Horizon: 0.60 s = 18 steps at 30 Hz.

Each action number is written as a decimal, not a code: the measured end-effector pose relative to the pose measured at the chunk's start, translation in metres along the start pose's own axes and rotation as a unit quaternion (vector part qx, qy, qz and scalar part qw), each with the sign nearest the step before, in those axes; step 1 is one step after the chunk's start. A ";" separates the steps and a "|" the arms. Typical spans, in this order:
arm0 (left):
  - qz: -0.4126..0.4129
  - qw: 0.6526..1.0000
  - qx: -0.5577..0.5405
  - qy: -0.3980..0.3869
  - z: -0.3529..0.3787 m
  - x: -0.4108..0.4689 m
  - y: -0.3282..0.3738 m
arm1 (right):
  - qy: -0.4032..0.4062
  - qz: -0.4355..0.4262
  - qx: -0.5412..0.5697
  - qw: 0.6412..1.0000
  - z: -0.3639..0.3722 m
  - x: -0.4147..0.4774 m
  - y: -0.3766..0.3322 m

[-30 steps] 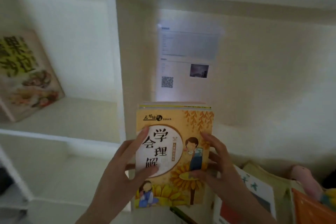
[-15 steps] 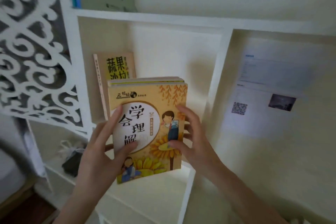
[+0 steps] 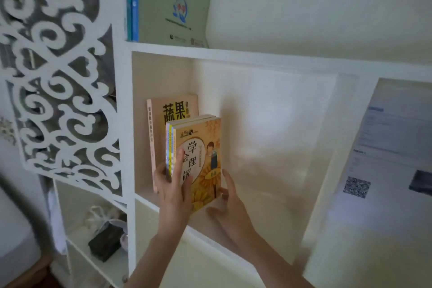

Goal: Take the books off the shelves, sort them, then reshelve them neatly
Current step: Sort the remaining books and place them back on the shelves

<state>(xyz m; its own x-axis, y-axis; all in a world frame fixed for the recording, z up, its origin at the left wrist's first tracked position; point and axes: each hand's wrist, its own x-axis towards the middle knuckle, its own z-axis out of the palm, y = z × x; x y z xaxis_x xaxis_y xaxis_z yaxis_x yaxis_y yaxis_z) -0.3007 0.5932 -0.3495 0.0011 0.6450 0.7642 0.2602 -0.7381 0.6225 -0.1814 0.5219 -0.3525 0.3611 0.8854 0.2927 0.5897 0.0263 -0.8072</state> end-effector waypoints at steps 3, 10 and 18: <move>-0.018 1.000 0.014 0.014 0.014 0.010 -0.008 | 0.037 0.010 -0.027 0.999 0.010 0.017 0.002; -0.010 0.997 0.064 0.034 0.032 0.017 -0.026 | 0.052 0.029 -0.088 0.994 0.021 0.050 0.014; 0.062 0.996 0.066 -0.003 0.031 0.007 -0.039 | 0.058 0.046 -0.095 0.993 0.022 0.059 0.028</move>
<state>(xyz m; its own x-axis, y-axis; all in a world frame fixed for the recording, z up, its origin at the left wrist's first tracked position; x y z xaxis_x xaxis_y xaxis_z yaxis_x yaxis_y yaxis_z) -0.2809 0.6329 -0.3739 0.0463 0.5519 0.8326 0.3833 -0.7795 0.4954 -0.1591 0.5853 -0.3689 0.4933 0.8205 0.2889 0.6729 -0.1495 -0.7245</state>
